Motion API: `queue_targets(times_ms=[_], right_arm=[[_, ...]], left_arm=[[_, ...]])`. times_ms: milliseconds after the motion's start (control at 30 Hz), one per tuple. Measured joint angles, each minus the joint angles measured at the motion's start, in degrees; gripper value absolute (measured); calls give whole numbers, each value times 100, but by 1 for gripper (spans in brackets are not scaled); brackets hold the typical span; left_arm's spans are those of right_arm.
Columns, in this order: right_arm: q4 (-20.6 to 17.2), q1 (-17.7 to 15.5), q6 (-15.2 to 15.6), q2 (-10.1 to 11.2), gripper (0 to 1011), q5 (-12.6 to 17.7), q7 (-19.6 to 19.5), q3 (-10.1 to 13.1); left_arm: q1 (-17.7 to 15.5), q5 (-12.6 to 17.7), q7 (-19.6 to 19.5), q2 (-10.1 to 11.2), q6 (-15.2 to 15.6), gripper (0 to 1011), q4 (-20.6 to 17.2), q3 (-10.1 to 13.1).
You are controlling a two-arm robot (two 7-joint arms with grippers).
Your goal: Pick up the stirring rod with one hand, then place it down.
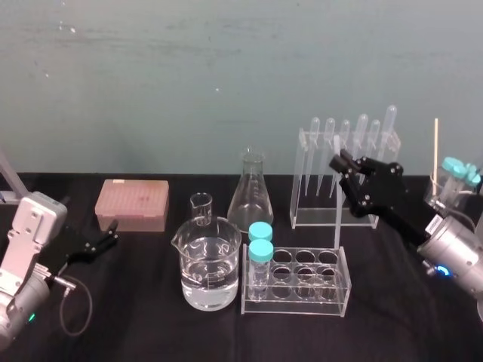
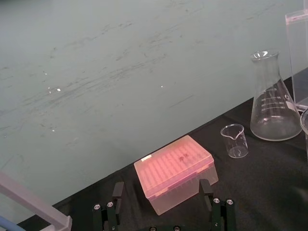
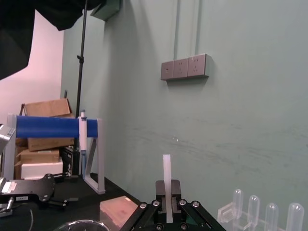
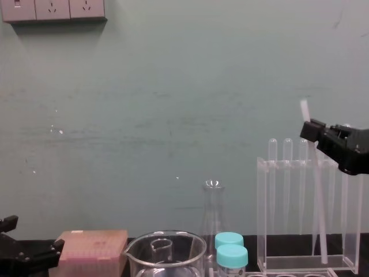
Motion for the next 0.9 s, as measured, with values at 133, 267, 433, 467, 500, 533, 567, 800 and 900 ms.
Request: queue_targets(times_ms=[133, 267, 433, 467, 500, 533, 567, 800, 900], right_arm=[[-2, 3, -5, -2, 61, 7, 6, 0], [-6, 9, -12, -3, 61, 14, 11, 0], [-13, 14, -22, -6, 61, 32, 24, 2], [-14, 15, -24, -6, 61, 34, 26, 3], [-15, 15, -27, -7, 61, 37, 28, 3], [-16, 15, -29, -7, 60, 38, 30, 3], [-17, 16, -30, -8, 60, 39, 31, 3], [-21, 20, -37, -10, 60, 45, 43, 3], [-23, 21, -39, -11, 61, 47, 45, 3]], left_arm=[[0, 0, 0, 0, 0, 1000, 0, 0], [0, 0, 0, 0, 0, 1000, 0, 0], [0, 0, 0, 0, 0, 1000, 0, 0], [0, 0, 0, 0, 0, 1000, 0, 0], [0, 0, 0, 0, 0, 1000, 0, 0], [0, 0, 0, 0, 0, 1000, 0, 0], [0, 0, 0, 0, 0, 1000, 0, 0], [0, 0, 0, 0, 0, 1000, 0, 0], [0, 0, 0, 0, 0, 1000, 0, 0]])
